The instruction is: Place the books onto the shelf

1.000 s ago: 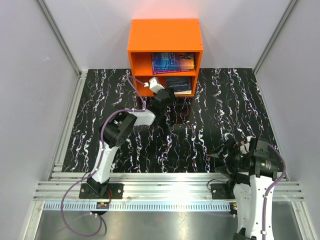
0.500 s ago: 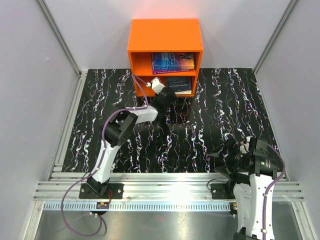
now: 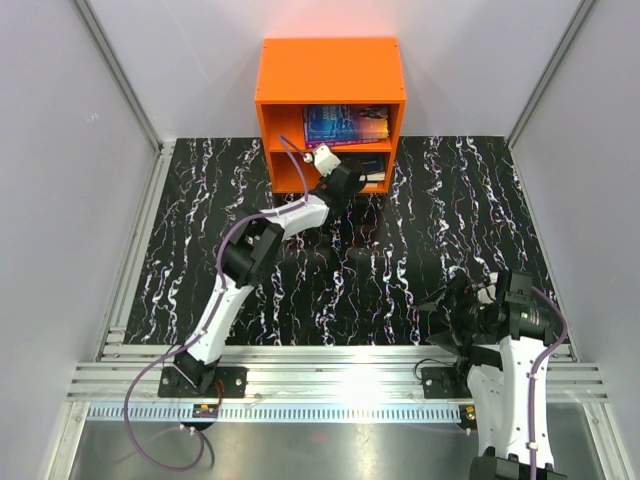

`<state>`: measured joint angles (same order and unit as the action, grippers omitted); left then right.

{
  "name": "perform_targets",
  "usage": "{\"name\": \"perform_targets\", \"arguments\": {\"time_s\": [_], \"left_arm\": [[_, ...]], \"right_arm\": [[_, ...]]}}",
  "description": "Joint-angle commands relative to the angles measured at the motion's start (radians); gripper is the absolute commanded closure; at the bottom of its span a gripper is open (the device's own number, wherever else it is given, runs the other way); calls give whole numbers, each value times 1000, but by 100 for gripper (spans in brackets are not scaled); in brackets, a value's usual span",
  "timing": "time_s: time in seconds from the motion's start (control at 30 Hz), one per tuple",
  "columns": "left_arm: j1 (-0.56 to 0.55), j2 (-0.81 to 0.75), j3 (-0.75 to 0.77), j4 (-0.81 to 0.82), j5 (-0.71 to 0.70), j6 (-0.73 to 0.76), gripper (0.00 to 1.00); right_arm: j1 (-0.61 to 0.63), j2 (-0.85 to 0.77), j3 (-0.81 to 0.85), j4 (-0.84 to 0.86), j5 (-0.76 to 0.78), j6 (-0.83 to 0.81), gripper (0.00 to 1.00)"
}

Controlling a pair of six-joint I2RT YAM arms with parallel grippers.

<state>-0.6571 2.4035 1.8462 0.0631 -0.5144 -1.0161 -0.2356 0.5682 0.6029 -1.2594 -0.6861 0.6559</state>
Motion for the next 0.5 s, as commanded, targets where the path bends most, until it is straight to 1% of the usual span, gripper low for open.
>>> {"name": "perform_targets", "arguments": {"time_s": [0.0, 0.17, 0.2, 0.23, 0.27, 0.4, 0.43, 0.47], "left_arm": [[25, 43, 113, -20, -4, 39, 100], [28, 23, 85, 27, -4, 63, 100], [28, 2, 52, 43, 10, 71, 100], [28, -13, 23, 106, 25, 103, 100], [24, -39, -10, 130, 43, 109, 100], [14, -202, -209, 147, 92, 97, 100], [8, -246, -301, 142, 102, 94, 100], [-5, -324, -342, 138, 112, 99, 100]], "right_arm": [[5, 9, -49, -123, 53, -30, 0], [5, 15, -54, -112, 42, -32, 0], [5, 21, -51, -110, 42, -33, 0], [5, 24, -42, -113, 42, -42, 0], [5, 35, -35, -117, 40, -45, 0], [5, 61, 38, -138, 45, -87, 0], [5, 68, 76, -141, 51, -108, 0], [5, 79, 93, -141, 54, -119, 0]]}}
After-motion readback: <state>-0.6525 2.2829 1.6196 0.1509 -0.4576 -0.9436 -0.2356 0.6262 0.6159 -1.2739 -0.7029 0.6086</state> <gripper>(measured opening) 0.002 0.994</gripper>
